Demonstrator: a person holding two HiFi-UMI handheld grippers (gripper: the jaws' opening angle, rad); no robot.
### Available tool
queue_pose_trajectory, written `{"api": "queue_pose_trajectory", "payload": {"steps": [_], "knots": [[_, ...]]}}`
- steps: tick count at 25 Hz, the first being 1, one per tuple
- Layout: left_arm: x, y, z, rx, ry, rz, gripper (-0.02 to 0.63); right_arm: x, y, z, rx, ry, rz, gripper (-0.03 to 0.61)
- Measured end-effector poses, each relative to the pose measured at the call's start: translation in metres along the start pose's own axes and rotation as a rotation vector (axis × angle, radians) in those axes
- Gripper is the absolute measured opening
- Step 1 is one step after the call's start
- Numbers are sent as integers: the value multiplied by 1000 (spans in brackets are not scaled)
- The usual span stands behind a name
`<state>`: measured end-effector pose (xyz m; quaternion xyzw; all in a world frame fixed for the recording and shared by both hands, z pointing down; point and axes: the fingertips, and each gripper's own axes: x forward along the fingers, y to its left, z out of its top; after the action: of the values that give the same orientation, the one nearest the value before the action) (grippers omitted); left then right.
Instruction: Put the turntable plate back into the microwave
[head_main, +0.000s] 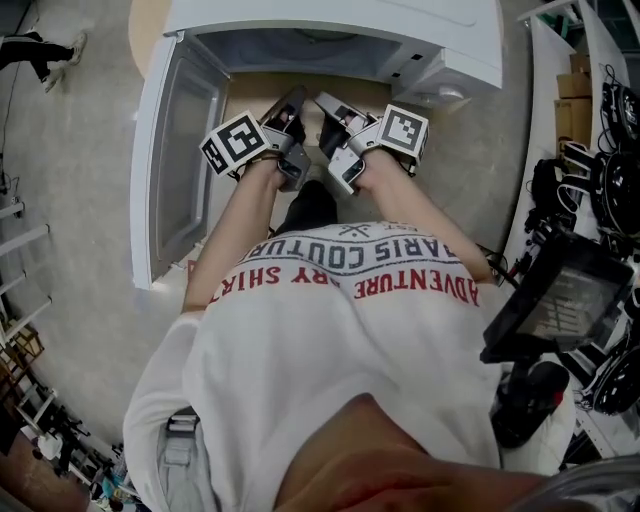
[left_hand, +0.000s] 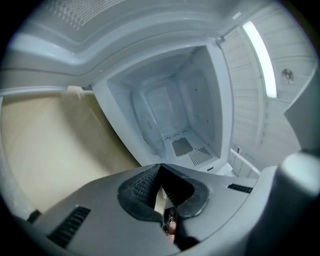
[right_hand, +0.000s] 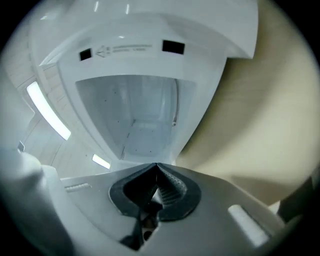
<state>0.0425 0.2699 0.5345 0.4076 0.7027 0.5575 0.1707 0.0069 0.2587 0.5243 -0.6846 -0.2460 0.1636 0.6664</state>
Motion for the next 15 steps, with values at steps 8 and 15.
{"api": "queue_pose_trajectory", "payload": {"steps": [8,15], "knots": [[-70,-90,-84,484,105,-49,0,-111,52,-58,-527,200,-30,2],[-157,-172,-160,873,153,-67,0,-214,107,-118,-992,287,-88,2]]}}
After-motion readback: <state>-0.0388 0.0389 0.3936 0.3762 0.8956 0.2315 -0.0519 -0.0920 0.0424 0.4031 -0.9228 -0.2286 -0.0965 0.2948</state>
